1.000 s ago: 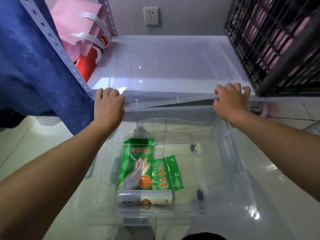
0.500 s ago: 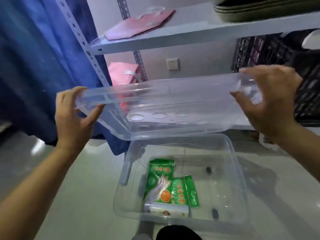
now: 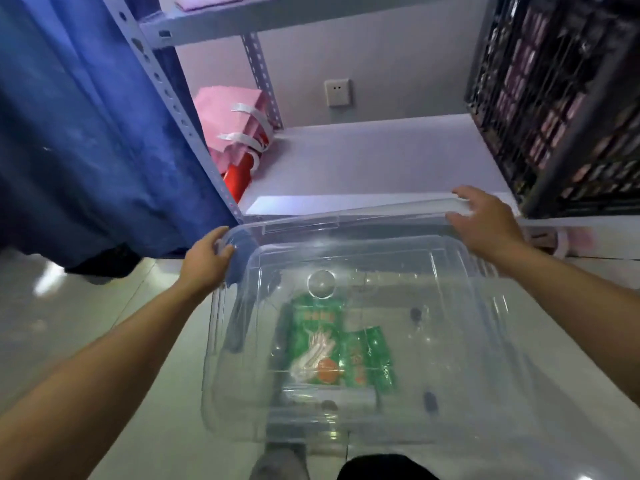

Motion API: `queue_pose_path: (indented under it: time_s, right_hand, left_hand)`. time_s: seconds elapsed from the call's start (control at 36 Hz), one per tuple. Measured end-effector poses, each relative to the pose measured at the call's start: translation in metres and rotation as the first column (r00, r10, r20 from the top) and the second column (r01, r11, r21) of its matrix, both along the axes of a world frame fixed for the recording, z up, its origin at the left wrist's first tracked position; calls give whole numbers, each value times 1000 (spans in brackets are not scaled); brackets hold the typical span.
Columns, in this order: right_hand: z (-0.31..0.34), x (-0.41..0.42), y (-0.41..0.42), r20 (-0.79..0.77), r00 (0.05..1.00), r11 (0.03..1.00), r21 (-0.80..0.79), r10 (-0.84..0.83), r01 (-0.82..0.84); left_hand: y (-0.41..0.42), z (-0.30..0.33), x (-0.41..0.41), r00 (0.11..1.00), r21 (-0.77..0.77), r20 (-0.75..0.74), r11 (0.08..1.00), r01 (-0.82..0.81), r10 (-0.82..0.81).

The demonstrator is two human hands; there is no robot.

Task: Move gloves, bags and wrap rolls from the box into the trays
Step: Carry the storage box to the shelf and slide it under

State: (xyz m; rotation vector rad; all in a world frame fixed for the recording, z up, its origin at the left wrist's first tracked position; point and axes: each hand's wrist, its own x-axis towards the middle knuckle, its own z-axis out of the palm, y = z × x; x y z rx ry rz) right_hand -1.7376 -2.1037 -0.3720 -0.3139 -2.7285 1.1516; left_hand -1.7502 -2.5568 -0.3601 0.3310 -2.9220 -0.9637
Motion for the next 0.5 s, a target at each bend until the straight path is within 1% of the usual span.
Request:
queue_pose_path:
  time_s: [0.08, 0.11, 0.17, 0.22, 0.28, 0.33, 0.42, 0.5]
  right_hand:
    - [-28, 17, -4, 130, 991, 1000, 20, -12, 10]
    - [-40, 29, -6, 177, 984, 999, 36, -28, 22]
    - [-64, 60, -11, 257, 965, 997, 59, -59, 45]
    - [-80, 91, -14, 247, 964, 995, 50, -97, 87]
    - [-88, 117, -16, 184, 970, 987, 9, -158, 159]
    - [-92, 139, -17, 139, 975, 984, -23, -173, 177]
    - [-95, 159, -21, 179, 969, 980, -64, -172, 186]
    - [-92, 153, -22, 215, 960, 958, -184, -177, 218]
  left_hand:
    - [-1, -25, 4, 999, 114, 52, 993, 4, -10]
    - [0, -35, 9, 994, 117, 109, 993, 11, -24]
    - [2, -52, 23, 964, 137, 242, 987, 78, -110]
    - [6, -63, 35, 938, 186, 304, 976, 115, -168]
    - [7, -66, 41, 941, 174, 324, 984, 44, -100]
    - [3, -70, 43, 947, 89, 319, 996, 1, -30]
    - [-2, -73, 50, 952, 98, 301, 995, 28, -56]
    - [-2, -78, 54, 959, 121, 262, 989, 80, -109]
